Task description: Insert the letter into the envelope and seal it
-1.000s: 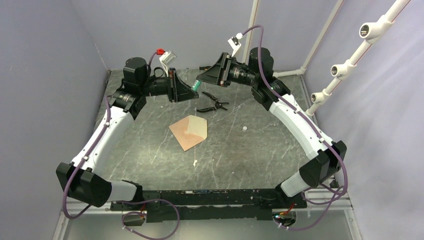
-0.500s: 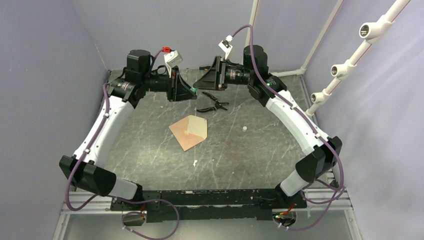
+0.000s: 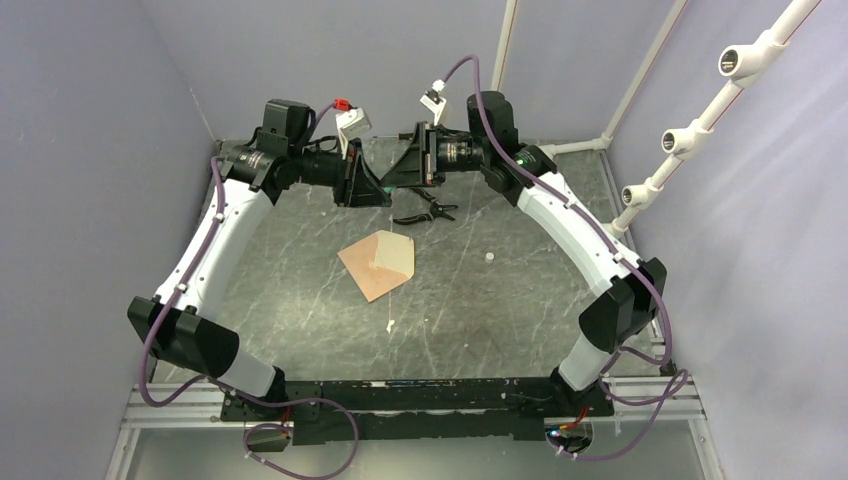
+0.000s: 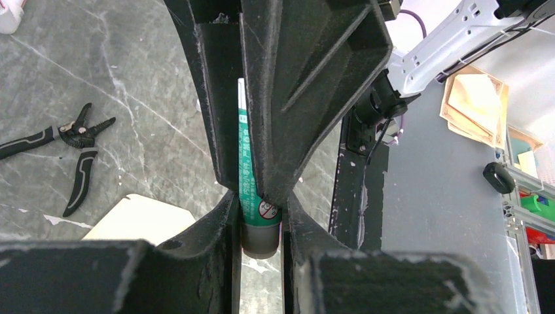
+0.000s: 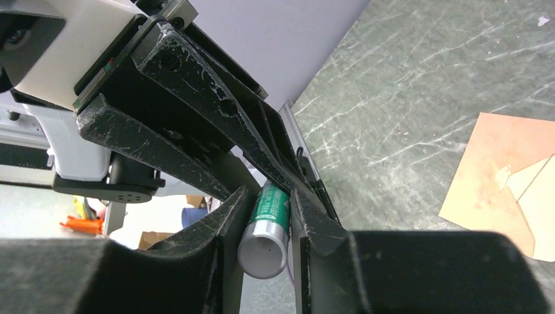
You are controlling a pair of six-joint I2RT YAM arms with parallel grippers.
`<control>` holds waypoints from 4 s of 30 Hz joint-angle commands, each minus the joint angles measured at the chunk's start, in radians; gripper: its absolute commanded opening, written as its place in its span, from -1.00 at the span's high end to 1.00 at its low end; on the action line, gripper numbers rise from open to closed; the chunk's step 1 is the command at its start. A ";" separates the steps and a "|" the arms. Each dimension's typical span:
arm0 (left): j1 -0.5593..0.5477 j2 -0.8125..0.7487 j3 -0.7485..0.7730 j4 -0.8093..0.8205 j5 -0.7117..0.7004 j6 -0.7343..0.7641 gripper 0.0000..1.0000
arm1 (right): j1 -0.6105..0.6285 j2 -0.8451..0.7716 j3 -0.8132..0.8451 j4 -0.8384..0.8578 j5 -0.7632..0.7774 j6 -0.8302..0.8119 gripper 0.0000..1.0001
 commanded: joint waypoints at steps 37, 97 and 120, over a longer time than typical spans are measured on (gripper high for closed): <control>0.045 -0.197 -0.232 0.228 -0.201 -0.244 -0.83 | 0.022 -0.077 -0.170 0.055 0.410 -0.293 1.00; 0.284 0.506 -0.585 0.457 -0.411 -0.887 0.95 | 0.412 0.531 0.033 -0.106 1.067 -0.504 1.00; 0.284 0.546 -0.583 0.366 -0.529 -0.878 0.95 | 0.408 0.571 0.046 -0.250 1.058 -0.443 1.00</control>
